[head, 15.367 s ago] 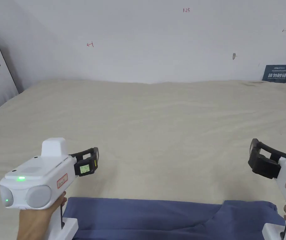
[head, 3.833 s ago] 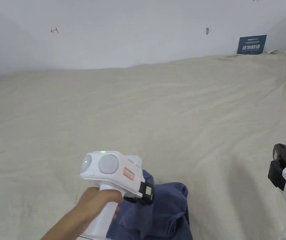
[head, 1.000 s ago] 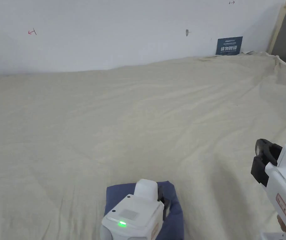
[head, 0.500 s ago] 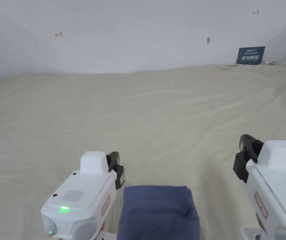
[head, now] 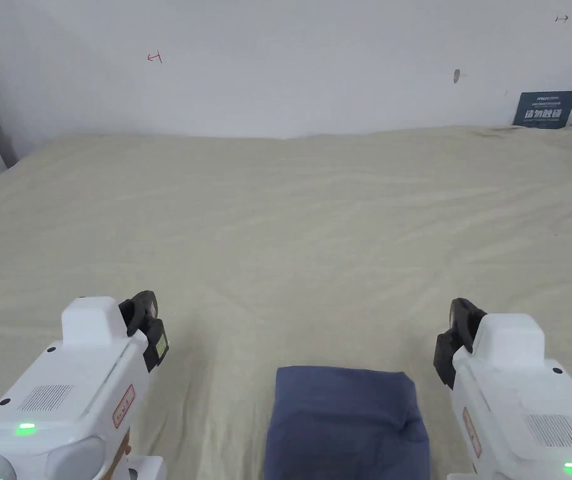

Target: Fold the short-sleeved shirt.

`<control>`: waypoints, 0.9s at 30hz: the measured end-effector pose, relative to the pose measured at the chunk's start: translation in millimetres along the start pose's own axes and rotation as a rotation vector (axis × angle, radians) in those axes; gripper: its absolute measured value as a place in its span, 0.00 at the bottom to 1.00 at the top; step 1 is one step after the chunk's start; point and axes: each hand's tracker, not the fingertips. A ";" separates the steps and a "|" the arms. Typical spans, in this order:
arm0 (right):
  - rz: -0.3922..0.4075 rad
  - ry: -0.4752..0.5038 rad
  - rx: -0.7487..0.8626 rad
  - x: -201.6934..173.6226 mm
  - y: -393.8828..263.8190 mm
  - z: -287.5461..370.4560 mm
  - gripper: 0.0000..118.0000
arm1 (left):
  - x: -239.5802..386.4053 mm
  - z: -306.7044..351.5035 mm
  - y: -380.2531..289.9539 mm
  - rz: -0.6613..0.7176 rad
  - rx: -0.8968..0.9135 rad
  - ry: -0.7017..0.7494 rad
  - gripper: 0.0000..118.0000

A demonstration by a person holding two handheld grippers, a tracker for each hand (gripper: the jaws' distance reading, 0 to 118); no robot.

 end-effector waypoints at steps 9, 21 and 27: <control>0.021 0.039 -0.235 -30.0 -63.3 -32.9 0.00 | -8.9 3.6 -7.3 0.023 0.001 -0.001 0.00; 0.024 0.026 -0.450 -46.0 -135.1 -47.5 0.00 | -4.4 -0.3 -20.2 0.019 -0.034 -0.035 0.00; 0.042 0.017 -0.464 -47.5 -148.0 -48.8 0.00 | 2.3 -5.4 -26.6 0.017 -0.084 -0.070 0.00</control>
